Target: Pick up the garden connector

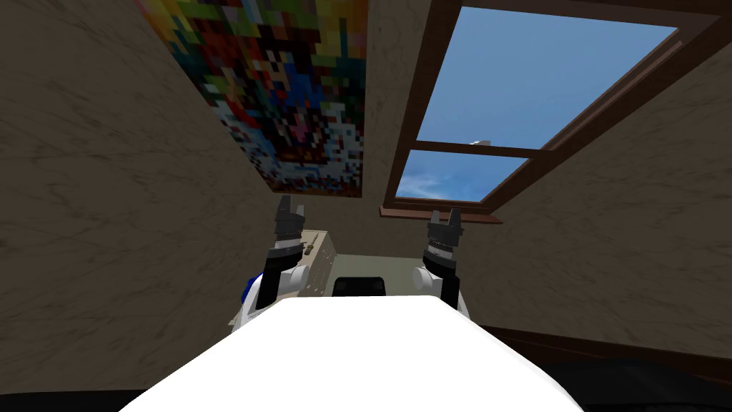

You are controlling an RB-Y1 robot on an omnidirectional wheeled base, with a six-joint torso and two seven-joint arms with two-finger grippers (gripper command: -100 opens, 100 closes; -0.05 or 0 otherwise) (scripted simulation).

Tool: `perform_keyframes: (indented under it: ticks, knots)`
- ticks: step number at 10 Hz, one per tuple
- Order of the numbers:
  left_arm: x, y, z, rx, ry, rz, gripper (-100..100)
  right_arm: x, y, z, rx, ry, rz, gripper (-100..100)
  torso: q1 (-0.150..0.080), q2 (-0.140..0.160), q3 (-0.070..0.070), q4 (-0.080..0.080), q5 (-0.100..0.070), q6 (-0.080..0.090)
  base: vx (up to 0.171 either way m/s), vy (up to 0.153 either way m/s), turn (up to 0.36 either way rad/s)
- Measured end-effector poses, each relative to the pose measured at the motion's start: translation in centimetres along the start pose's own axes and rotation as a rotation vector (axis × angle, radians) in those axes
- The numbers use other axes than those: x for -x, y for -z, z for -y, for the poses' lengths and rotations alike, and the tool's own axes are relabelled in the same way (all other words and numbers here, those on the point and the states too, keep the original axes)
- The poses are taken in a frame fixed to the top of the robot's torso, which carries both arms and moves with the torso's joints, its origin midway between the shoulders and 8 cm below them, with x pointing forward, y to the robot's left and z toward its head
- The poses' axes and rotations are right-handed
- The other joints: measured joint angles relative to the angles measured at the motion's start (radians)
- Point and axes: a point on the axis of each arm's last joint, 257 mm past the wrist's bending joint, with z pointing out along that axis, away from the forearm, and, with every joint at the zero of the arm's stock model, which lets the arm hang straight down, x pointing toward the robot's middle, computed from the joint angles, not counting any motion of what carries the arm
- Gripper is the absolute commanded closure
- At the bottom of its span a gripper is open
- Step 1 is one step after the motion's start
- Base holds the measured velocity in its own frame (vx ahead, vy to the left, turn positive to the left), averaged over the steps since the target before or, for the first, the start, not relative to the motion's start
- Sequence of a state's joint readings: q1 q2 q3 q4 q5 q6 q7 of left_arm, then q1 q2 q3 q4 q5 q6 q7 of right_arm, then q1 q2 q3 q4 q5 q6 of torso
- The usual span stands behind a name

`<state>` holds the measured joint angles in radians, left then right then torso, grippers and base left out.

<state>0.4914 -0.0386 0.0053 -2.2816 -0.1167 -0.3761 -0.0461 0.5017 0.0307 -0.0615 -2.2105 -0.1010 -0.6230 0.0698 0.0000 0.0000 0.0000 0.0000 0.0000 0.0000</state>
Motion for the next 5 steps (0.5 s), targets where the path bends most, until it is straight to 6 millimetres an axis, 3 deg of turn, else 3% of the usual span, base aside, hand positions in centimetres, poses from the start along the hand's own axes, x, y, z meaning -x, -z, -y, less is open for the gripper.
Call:
perform_keyframes:
  ticks: [5]
  knots:
    - [-1.5, -0.1, -0.5, -0.035, -0.087, -0.102, -100, 0.0, 0.0, 0.0, 0.000, 0.000, 0.000, 0, -0.002, 0.002, 0.001, 0.000, 0.000, 0.000, -0.028, -0.030, 0.041]
